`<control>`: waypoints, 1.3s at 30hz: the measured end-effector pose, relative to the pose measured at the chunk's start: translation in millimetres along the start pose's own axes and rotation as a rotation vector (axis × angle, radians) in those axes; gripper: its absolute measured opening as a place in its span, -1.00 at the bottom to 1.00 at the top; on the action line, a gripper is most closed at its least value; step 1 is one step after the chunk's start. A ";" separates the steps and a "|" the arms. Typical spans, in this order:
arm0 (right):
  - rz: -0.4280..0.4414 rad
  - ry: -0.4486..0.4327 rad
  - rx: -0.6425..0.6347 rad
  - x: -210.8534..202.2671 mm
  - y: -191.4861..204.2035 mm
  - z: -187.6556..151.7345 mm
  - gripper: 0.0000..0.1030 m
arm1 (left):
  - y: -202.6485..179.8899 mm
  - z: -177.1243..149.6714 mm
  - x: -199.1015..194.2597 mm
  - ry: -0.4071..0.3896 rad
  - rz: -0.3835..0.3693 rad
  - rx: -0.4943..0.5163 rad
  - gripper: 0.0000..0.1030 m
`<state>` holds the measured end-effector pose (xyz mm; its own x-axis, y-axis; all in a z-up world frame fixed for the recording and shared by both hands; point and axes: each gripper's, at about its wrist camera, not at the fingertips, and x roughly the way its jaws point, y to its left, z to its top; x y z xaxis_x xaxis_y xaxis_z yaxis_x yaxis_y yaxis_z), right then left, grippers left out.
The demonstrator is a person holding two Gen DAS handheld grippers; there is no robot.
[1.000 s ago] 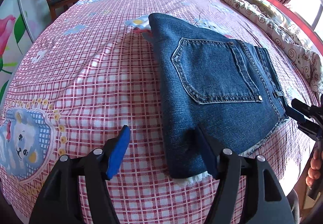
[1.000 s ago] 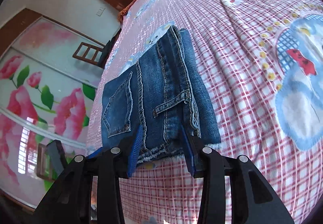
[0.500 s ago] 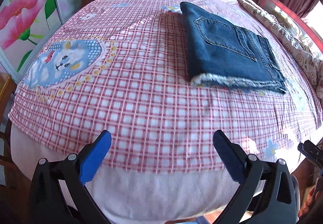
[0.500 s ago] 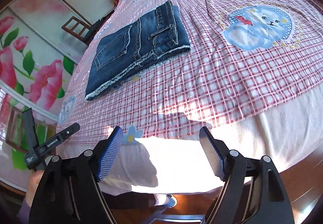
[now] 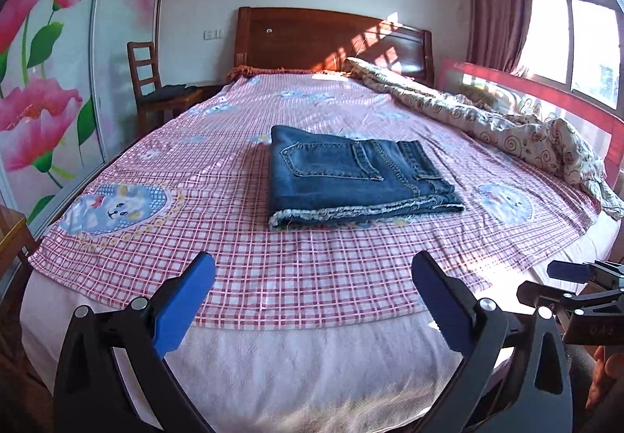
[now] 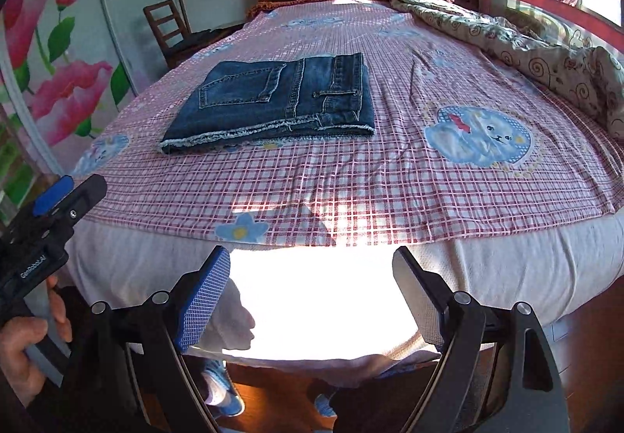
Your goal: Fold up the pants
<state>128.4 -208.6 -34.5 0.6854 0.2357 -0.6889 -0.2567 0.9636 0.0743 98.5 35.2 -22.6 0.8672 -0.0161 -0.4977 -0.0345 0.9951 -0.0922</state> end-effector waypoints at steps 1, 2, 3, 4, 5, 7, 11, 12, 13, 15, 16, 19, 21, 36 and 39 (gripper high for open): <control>-0.006 -0.020 -0.005 -2.9 0.1 0.1 0.64 | -2.5 0.0 -2.7 -0.014 -0.009 0.002 0.96; -0.020 -0.042 -0.011 -6.3 0.6 -0.3 0.64 | -4.5 0.3 -4.7 -0.029 -0.010 0.012 0.96; -0.025 -0.059 -0.018 -10.8 3.2 -0.3 0.64 | -6.0 0.5 -6.2 -0.047 -0.012 0.025 0.96; -0.025 -0.079 -0.022 -13.3 3.0 0.1 0.64 | -7.3 1.0 -8.3 -0.070 -0.022 0.038 0.96; -0.033 -0.098 -0.024 -16.3 4.2 0.7 0.64 | -9.3 1.5 -10.6 -0.089 -0.028 0.053 0.96; -0.034 -0.143 -0.026 -22.1 4.7 3.7 0.64 | -12.7 4.0 -12.4 -0.117 -0.030 0.091 0.96; -0.023 -0.242 -0.030 -33.7 8.0 10.6 0.64 | -15.8 12.7 -14.4 -0.155 -0.049 0.121 0.96; -0.027 -0.264 -0.038 -36.2 9.7 12.5 0.64 | -16.3 15.4 -14.7 -0.162 -0.057 0.123 0.96; -0.030 -0.280 -0.045 -38.3 11.2 14.7 0.64 | -16.4 18.6 -14.9 -0.167 -0.071 0.122 0.96; -0.029 -0.303 -0.051 -42.5 13.0 20.1 0.64 | -19.3 25.6 -15.4 -0.178 -0.092 0.131 0.96; -0.030 -0.310 -0.051 -45.0 13.5 23.7 0.64 | -22.3 29.7 -15.4 -0.179 -0.093 0.151 0.96; -0.045 -0.331 -0.055 -53.3 13.4 36.2 0.67 | -29.1 42.8 -18.1 -0.196 -0.090 0.178 0.96; -0.055 -0.342 -0.046 -59.9 11.8 43.1 0.74 | -28.8 51.0 -20.5 -0.208 -0.100 0.151 0.96; -0.042 -0.358 -0.044 -75.4 22.4 45.4 0.74 | -32.8 44.2 -27.3 -0.202 -0.135 0.120 0.96; -0.033 -0.357 -0.043 -76.1 24.9 45.1 0.74 | -29.9 44.2 -30.0 -0.208 -0.122 0.122 0.96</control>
<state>100.6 -196.8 52.3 0.8869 0.2409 -0.3943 -0.2536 0.9671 0.0206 95.5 10.2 33.2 0.9450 -0.1285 -0.3006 0.1254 0.9917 -0.0295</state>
